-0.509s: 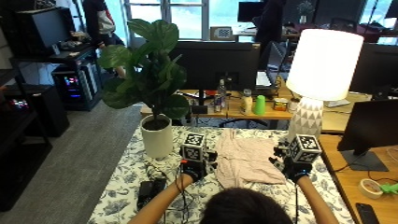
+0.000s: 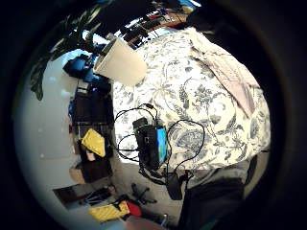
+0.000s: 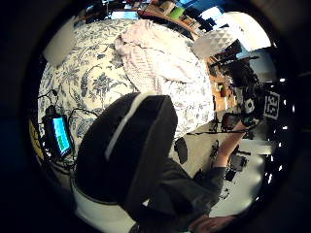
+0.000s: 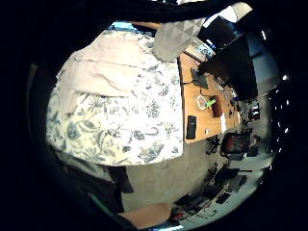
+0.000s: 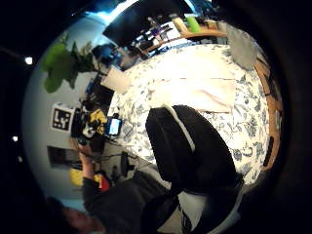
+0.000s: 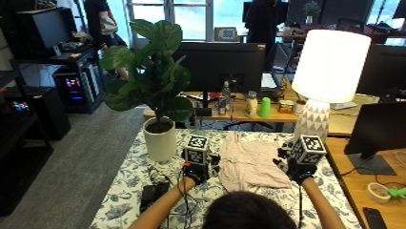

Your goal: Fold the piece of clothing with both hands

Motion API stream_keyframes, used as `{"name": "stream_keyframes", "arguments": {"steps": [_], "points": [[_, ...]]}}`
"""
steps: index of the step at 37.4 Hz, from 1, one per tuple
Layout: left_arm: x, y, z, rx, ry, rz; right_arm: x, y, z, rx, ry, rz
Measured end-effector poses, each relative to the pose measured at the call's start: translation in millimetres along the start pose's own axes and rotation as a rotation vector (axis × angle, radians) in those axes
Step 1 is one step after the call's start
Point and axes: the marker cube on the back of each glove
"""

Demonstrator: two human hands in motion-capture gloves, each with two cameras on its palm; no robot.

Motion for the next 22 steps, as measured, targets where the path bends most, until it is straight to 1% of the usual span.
{"name": "stream_keyframes", "arguments": {"steps": [5, 8, 10, 14, 17, 20, 22], "points": [[-1, -9, 12, -0.011, 0.020, -0.007, 0, -19, 15, -0.043, 0.003, 0.001], [2, -14, 22, -0.048, 0.042, 0.000, 4, -28, 25, -0.090, 0.033, 0.005], [5, -19, 28, -0.078, 0.057, 0.019, 8, -31, 27, -0.114, 0.048, 0.007], [21, -25, 33, -0.090, 0.090, 0.061, 24, -43, 28, -0.127, 0.056, 0.041], [33, -29, 35, -0.091, 0.087, 0.069, 37, -53, 32, -0.133, 0.057, 0.064], [42, -42, 48, -0.124, 0.075, 0.077, 38, -54, 28, -0.143, 0.056, 0.074], [50, -46, 53, -0.151, 0.085, 0.096, 33, -47, 21, -0.156, 0.058, 0.081]]}}
